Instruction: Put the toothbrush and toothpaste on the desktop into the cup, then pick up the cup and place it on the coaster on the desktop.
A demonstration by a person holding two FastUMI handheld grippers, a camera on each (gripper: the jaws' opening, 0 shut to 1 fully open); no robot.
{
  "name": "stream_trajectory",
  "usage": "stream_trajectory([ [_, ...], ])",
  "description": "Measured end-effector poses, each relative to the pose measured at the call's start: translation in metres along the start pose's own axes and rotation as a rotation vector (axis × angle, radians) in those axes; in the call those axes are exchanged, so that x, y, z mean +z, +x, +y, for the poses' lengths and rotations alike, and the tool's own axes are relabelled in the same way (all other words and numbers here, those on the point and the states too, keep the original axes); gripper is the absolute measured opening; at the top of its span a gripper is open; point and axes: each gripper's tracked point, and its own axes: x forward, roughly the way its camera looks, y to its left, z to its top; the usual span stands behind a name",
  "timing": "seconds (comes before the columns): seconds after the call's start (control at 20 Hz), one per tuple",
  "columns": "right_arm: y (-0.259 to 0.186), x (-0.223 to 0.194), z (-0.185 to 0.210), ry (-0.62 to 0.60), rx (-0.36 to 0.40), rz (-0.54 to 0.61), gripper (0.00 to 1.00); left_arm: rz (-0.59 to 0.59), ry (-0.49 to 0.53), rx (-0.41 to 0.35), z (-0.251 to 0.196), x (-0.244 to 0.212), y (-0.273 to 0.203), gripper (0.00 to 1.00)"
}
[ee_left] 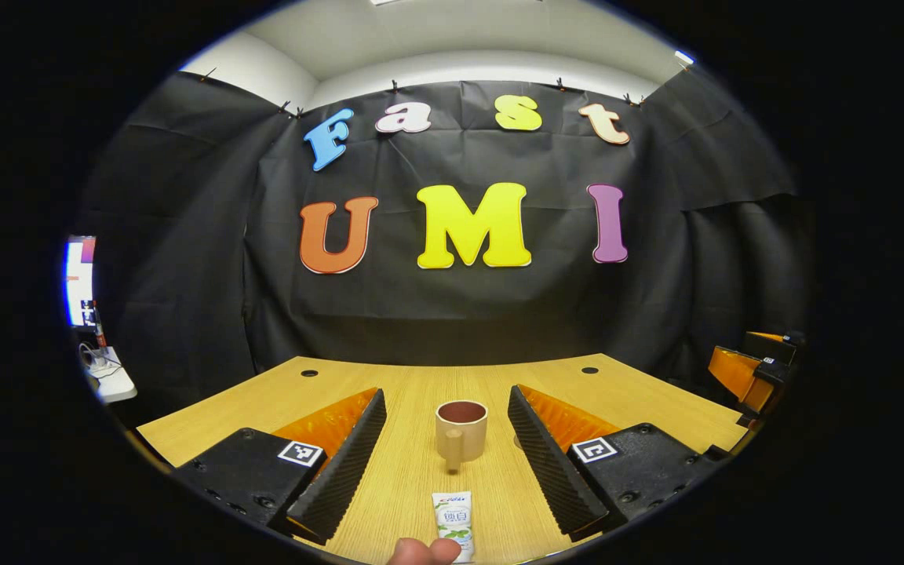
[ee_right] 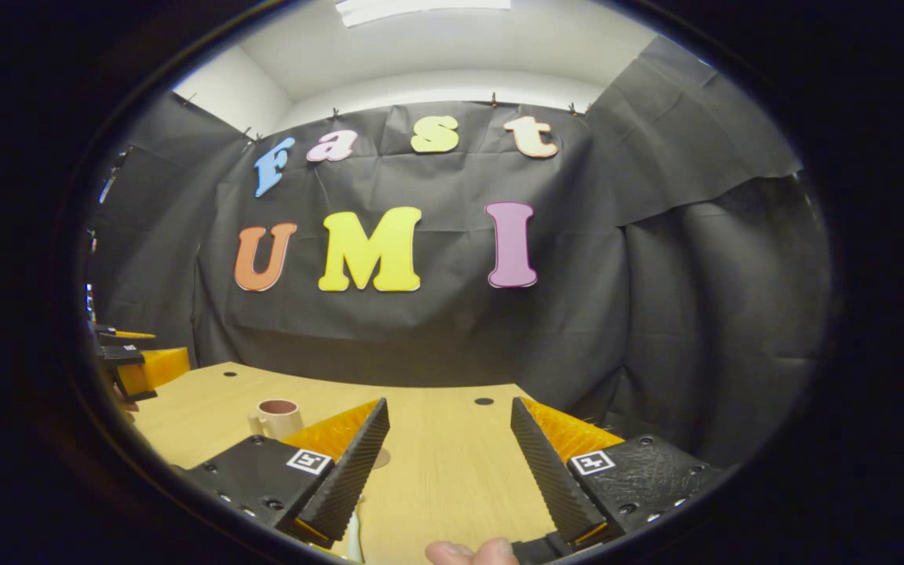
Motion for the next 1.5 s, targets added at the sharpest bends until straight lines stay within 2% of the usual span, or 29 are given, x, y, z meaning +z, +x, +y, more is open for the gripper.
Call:
stream_trajectory([
  [0.3,-0.003,-0.021,0.011,0.01,0.047,0.034,0.94,0.191,-0.017,-0.035,-0.008,-0.05,-0.017,0.99],
  [0.55,-0.009,-0.053,0.0,-0.027,0.042,0.085,0.96,0.412,-0.019,-0.065,-0.019,-0.114,-0.037,1.0],
  [0.7,-0.01,-0.069,-0.007,-0.026,0.037,0.131,0.94,0.504,-0.038,-0.089,-0.027,-0.143,-0.045,1.0],
  [1.2,-0.011,-0.091,-0.006,-0.049,0.038,0.183,0.94,0.765,-0.065,-0.061,-0.018,-0.207,-0.046,0.98],
  [1.25,-0.01,-0.093,-0.005,-0.048,0.041,0.185,0.94,0.768,-0.062,-0.047,-0.017,-0.207,-0.044,0.89],
  [1.45,-0.008,-0.101,0.01,-0.054,0.073,0.212,0.95,0.788,-0.066,-0.014,-0.011,-0.21,-0.03,0.72],
  [1.5,-0.008,-0.104,0.015,-0.049,0.087,0.224,0.95,0.79,-0.057,0.0,-0.009,-0.211,-0.027,0.63],
])
